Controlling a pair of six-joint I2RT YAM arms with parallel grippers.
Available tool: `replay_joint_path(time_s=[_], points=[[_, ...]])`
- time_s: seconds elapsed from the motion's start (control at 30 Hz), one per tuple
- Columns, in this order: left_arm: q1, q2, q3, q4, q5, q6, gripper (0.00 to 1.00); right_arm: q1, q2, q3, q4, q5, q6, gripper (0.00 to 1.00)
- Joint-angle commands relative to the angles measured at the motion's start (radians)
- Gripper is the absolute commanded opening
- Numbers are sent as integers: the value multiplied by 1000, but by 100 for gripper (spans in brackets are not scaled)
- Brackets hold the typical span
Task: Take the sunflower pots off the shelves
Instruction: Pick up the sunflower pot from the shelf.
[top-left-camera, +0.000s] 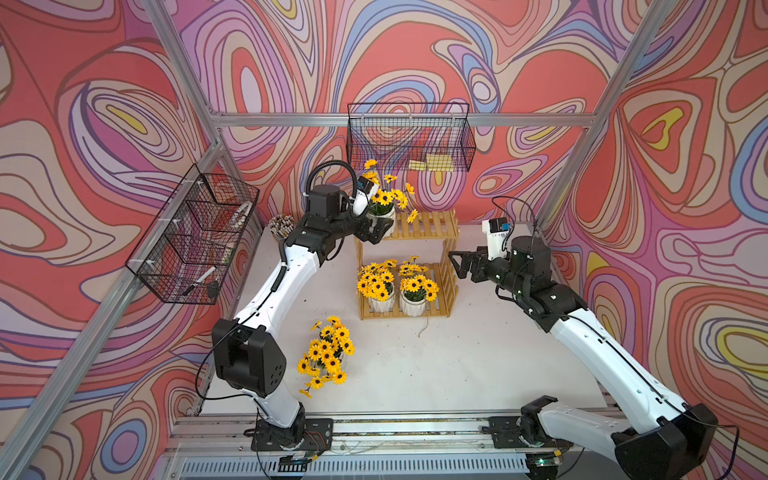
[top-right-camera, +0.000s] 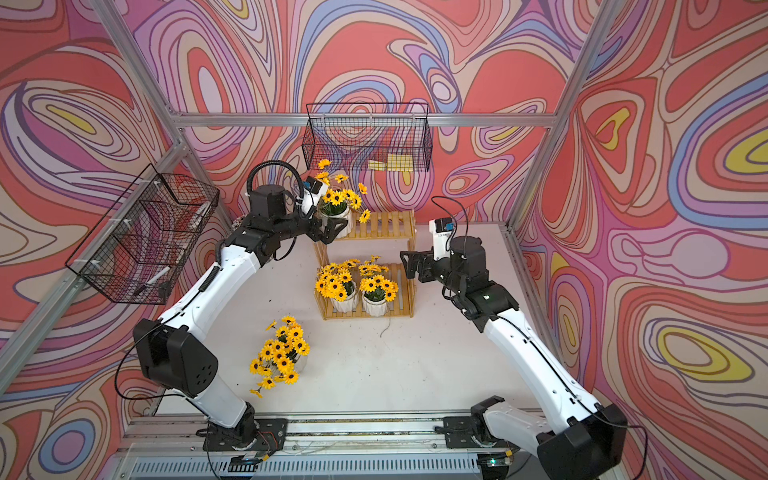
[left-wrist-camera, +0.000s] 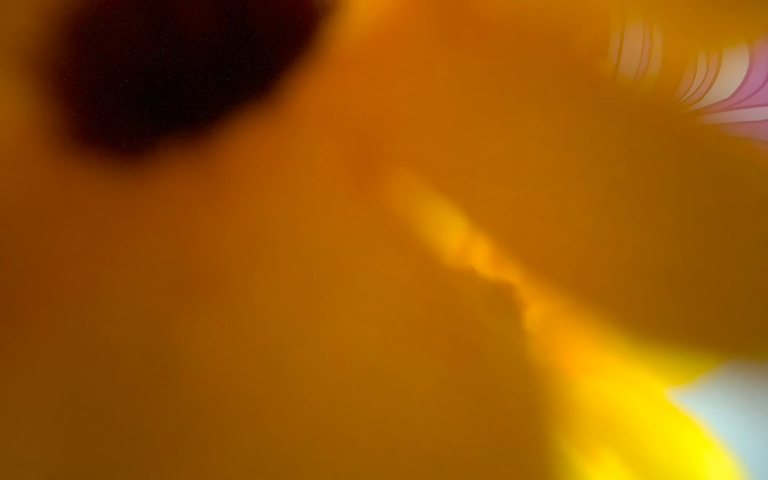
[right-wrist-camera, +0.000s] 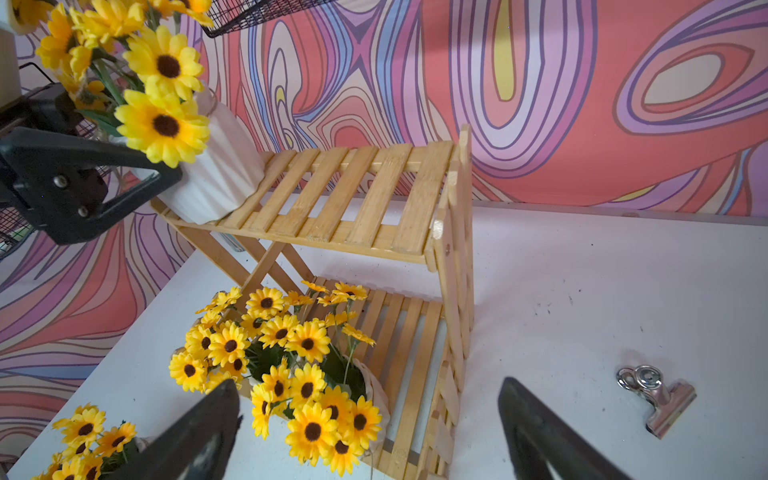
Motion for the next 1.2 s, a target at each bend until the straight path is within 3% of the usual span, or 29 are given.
replay_joint_path(time_s=[0.0, 0.73, 0.97, 1.07, 1.17], points=[[1, 24, 36, 7, 44, -6, 100, -7, 3, -16, 10, -6, 1, 98], [0, 56, 41, 53, 83, -61, 99, -6, 0, -22, 8, -13, -1, 98], [1, 46, 20, 60, 75, -55, 93, -6, 1, -23, 8, -14, -2, 98], [1, 40, 5, 67, 78, -48, 81, -6, 0, -24, 8, -14, -1, 98], [0, 38, -8, 71, 80, -46, 80, -7, 0, -23, 8, -15, -2, 98]])
